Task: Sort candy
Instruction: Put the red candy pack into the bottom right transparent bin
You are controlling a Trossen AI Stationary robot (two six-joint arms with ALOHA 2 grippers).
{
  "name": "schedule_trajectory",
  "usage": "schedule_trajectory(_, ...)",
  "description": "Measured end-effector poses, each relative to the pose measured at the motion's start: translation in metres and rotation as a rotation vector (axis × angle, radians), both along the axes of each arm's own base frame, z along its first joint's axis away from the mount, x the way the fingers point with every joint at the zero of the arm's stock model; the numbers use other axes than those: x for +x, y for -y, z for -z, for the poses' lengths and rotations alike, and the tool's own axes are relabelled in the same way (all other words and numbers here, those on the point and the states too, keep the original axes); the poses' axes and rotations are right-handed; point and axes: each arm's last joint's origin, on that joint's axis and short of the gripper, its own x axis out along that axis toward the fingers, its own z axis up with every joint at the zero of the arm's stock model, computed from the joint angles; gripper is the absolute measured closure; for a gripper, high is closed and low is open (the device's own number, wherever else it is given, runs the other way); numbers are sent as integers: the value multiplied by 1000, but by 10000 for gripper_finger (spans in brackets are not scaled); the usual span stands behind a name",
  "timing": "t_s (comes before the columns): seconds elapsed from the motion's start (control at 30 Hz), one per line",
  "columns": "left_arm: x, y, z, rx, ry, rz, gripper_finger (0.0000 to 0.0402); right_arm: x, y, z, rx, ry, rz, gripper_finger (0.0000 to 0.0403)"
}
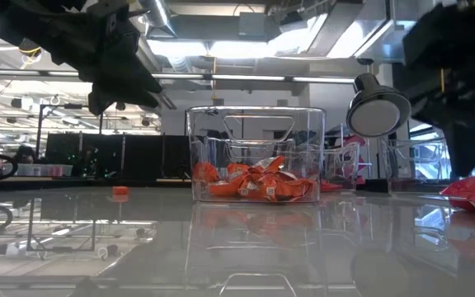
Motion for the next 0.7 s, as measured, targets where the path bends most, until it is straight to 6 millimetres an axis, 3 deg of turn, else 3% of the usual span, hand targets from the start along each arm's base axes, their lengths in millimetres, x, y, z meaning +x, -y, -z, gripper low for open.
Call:
schedule_trajectory(0.27, 0, 0, 0, -13, 2, -10, 274, -5, 5, 12, -35, -3, 15, 237)
schedule_trajectory(0.57, 0, 0, 0, -8, 0, -8, 274, -5, 5, 12, -47, 4, -7, 385)
schedule_trajectory(0.7, 0, 0, 0, 10, -4, 2, 274, -3, 2, 10, -7, 13, -55, 390)
